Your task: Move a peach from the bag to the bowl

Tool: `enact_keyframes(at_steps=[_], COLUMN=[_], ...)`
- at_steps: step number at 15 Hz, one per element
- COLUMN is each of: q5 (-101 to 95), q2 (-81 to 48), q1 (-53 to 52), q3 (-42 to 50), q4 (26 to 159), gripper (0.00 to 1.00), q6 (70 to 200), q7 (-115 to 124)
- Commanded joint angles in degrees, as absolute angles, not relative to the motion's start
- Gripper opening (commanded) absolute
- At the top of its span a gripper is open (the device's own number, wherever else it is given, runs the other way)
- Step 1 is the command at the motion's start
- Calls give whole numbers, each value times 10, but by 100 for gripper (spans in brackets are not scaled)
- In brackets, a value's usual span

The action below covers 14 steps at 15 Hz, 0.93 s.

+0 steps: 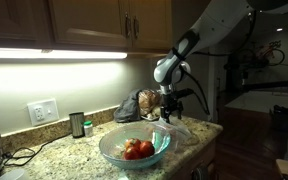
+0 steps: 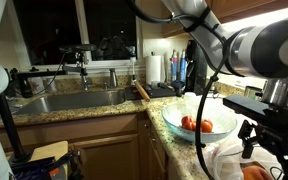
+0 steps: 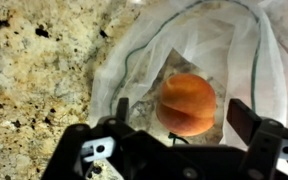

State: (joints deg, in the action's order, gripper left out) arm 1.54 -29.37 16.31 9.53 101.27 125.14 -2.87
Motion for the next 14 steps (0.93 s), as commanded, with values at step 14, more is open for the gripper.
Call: enact_keyframes(at_steps=[14], q5=[15], q2=[-328], q1=[161], q3=[99], q4=[1002], gripper=[100], q6=[1296], q7=[-19])
